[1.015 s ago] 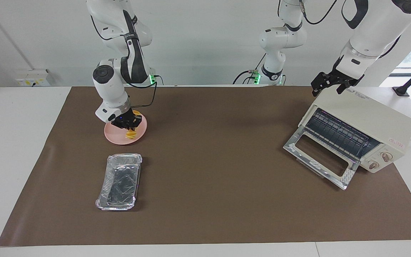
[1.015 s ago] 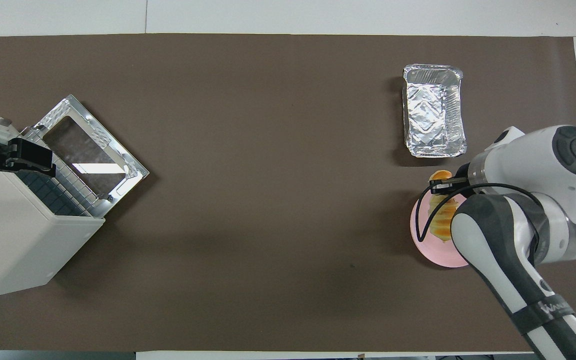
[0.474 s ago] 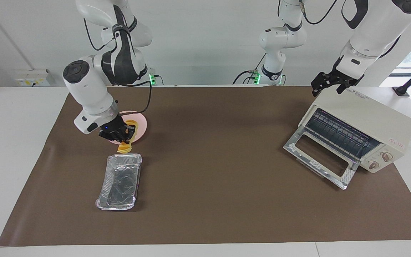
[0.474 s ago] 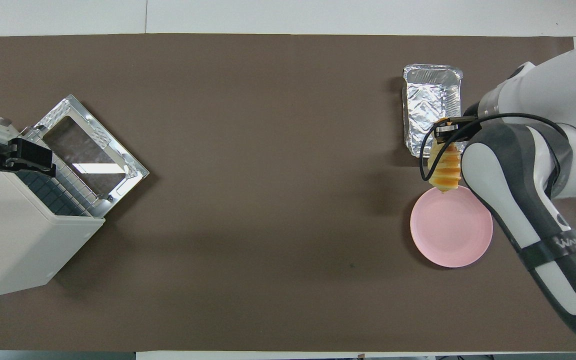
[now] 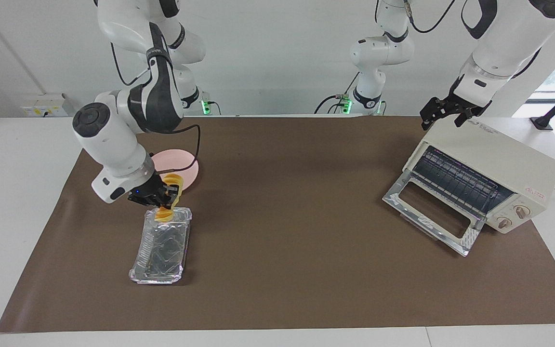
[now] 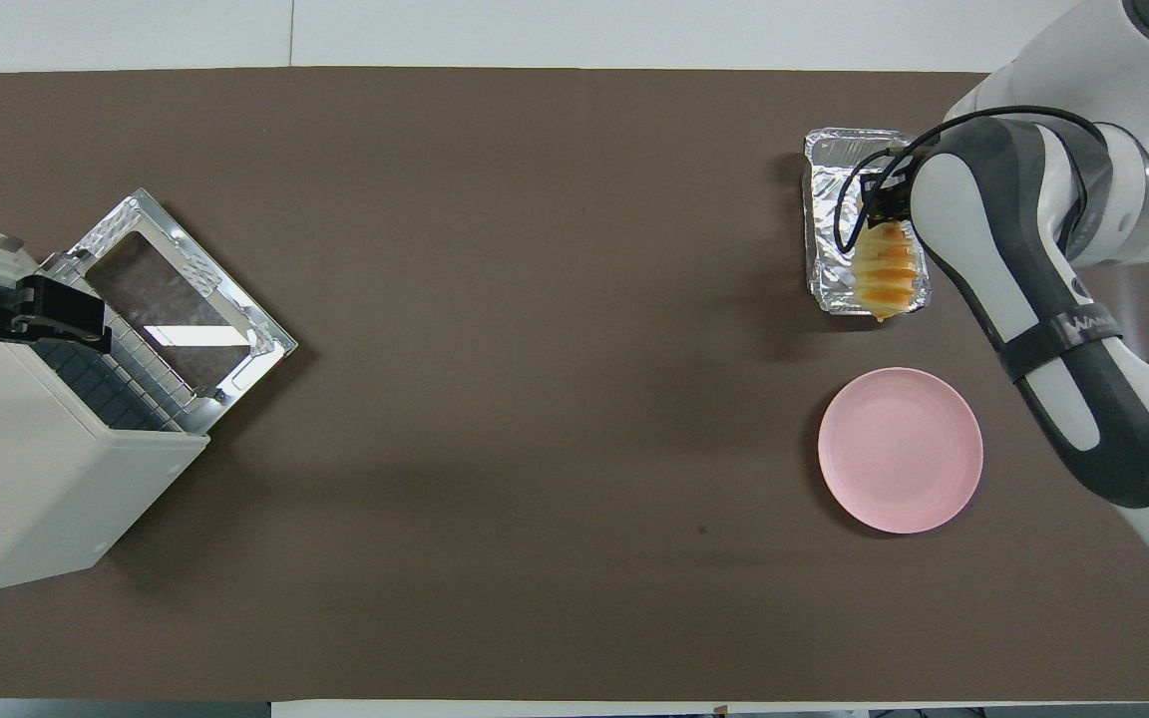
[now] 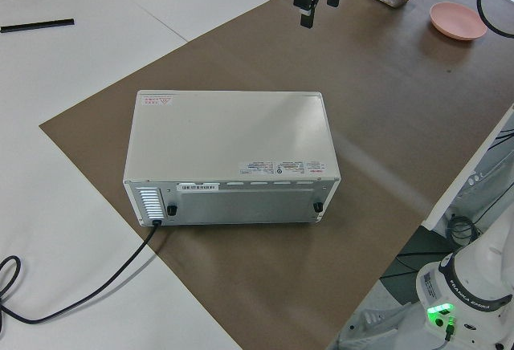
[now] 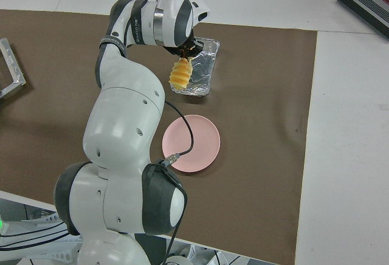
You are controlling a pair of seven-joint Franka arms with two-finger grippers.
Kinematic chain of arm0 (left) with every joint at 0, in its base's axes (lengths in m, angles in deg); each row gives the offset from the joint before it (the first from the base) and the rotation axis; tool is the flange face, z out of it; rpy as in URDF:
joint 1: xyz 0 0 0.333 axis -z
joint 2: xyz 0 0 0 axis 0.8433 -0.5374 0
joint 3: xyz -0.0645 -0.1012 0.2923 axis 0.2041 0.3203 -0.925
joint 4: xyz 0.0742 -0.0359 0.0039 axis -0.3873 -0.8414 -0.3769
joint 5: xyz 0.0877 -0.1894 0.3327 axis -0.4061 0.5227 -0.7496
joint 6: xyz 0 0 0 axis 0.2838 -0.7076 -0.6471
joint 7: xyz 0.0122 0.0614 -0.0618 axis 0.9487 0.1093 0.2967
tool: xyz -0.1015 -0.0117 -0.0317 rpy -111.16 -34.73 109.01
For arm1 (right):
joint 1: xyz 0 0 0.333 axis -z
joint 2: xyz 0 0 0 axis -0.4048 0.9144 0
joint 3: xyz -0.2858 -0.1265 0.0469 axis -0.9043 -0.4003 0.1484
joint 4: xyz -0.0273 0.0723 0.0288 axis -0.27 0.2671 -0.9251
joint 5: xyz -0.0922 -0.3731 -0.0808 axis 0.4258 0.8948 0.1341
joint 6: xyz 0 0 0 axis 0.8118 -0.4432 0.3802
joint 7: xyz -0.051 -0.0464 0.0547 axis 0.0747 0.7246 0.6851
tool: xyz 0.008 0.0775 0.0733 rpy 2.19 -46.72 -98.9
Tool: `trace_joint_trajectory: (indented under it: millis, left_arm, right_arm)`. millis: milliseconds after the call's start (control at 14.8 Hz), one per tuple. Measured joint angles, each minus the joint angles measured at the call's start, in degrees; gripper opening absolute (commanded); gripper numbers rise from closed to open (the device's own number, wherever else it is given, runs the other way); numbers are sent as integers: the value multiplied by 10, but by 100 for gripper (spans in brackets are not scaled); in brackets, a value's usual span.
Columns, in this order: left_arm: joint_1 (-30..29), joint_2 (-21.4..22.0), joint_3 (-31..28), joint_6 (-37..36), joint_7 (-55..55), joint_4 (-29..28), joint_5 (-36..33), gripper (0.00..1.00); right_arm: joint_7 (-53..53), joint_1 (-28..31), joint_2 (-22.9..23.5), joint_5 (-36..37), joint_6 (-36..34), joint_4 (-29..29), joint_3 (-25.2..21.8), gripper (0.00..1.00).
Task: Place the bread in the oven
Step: 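Carry the bread with the right gripper into the foil tray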
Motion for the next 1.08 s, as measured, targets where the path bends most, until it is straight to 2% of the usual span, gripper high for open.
trace_joint_trajectory:
  millis: [203,338,745,1083]
  left_arm:
    - [0,0,0,0,0,0,0,100]
    - [0,0,0,0,0,0,0,100]
    - [0,0,0,0,0,0,0,100]
    - [0,0,0,0,0,0,0,100]
  right_arm:
    - [0,13,60,4,-2,-59,-2,0]
    - [0,14,78,4,-2,-76,-2,0]
    - [0,9,102,35,40,-82,-2,0]
    - [0,6,111,41,77,-59,-2,0]
